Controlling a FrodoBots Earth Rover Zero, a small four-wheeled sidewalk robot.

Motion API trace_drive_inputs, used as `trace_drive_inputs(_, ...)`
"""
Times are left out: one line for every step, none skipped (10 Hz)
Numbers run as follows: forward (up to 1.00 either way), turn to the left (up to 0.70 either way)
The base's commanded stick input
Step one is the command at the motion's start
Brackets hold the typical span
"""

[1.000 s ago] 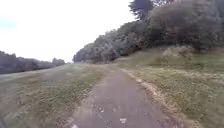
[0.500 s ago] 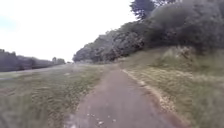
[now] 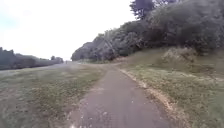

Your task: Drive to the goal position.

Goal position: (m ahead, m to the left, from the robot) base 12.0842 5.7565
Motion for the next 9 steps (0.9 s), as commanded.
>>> trace_drive_inputs(0.60, -0.14)
trace_drive_inputs(0.60, -0.14)
trace_drive_inputs(0.60, 0.01)
trace_drive_inputs(0.60, 0.00)
trace_drive_inputs(0.60, -0.08)
trace_drive_inputs(0.60, -0.08)
trace_drive_inputs(0.60, 0.01)
trace_drive_inputs(0.60, 0.01)
trace_drive_inputs(0.60, 0.01)
